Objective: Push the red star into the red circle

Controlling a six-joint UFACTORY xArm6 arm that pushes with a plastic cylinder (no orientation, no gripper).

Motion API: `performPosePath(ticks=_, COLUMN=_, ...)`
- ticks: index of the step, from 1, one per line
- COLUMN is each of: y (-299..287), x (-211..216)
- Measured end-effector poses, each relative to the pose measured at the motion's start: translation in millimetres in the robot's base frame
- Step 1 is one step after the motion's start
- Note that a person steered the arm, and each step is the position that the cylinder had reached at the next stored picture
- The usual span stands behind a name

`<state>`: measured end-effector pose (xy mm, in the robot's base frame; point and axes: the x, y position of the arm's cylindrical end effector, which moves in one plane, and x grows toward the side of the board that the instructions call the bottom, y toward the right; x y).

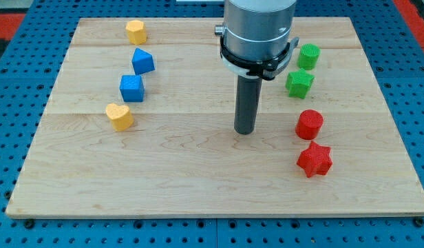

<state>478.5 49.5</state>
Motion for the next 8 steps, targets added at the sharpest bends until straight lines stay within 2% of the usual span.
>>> performPosePath(ticks=6, y=10, x=3)
performPosePath(ticks=7, y=10, x=10)
performPosePath(ticks=8, y=10, x=53)
